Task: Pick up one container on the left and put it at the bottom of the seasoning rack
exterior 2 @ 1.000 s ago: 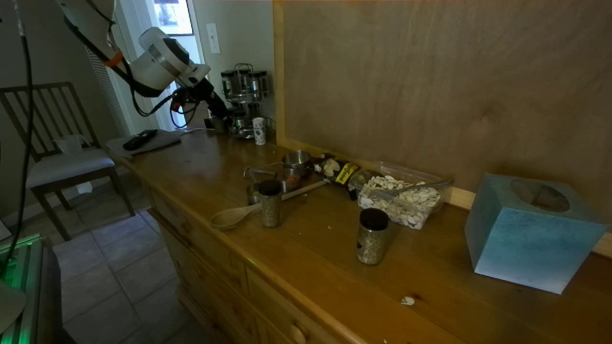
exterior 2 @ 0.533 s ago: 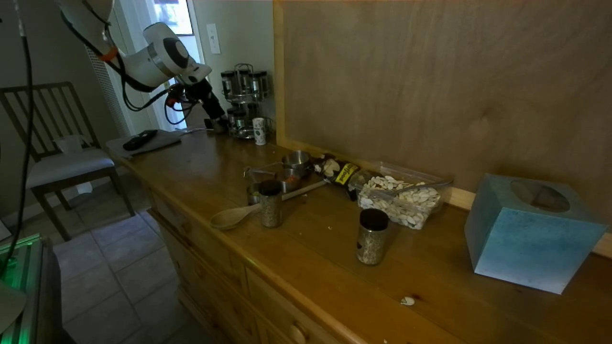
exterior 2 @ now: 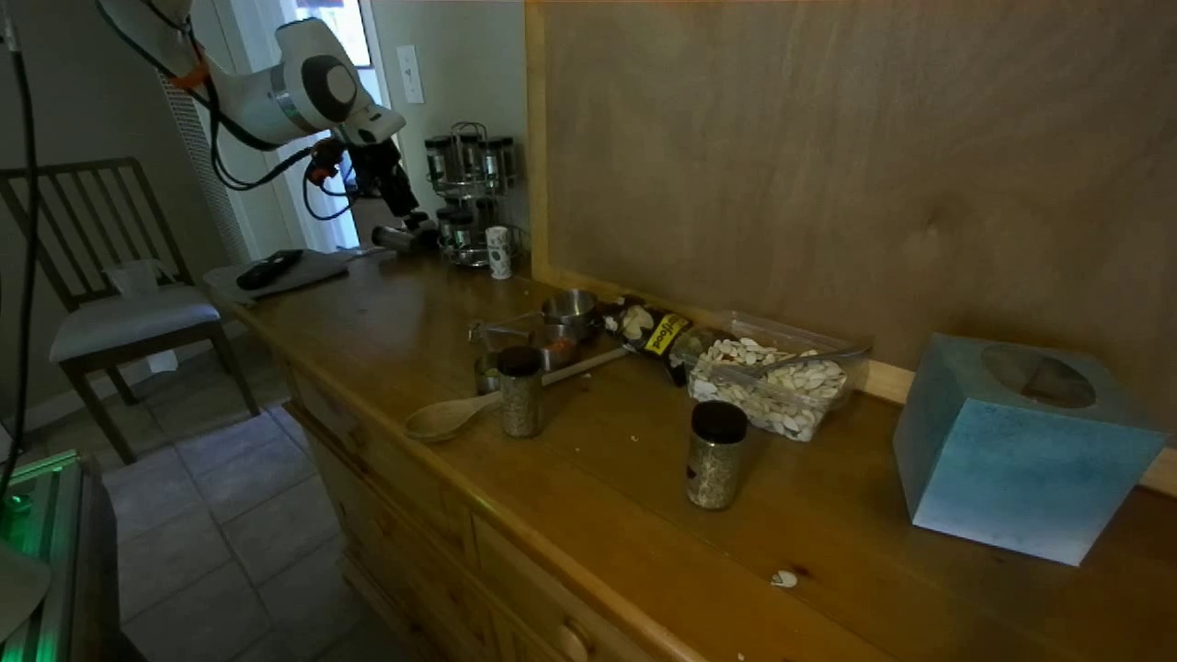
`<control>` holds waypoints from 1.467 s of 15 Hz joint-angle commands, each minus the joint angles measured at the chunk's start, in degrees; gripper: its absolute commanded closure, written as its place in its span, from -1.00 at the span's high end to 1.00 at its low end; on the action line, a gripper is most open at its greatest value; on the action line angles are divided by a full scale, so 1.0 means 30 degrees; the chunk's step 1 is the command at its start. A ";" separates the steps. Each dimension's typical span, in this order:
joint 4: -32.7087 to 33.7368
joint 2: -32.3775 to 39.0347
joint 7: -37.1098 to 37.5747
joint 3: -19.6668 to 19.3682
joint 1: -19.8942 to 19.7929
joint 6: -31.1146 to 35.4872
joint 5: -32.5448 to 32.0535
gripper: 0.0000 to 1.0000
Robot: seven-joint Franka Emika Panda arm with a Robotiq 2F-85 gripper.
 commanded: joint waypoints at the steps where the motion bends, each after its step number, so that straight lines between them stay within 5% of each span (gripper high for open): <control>1: -0.1019 -0.1052 -0.0744 -0.0698 0.0504 -0.0116 0.1208 1.00; 10: -0.2753 -0.3184 -0.4592 0.0566 -0.0085 -0.0831 0.5636 1.00; 17: -0.4885 -0.7481 -0.6115 0.0440 -0.0170 -0.3530 0.4397 1.00; 22: -0.6749 -1.0164 -1.1125 0.1104 -0.0604 -0.1316 0.6087 1.00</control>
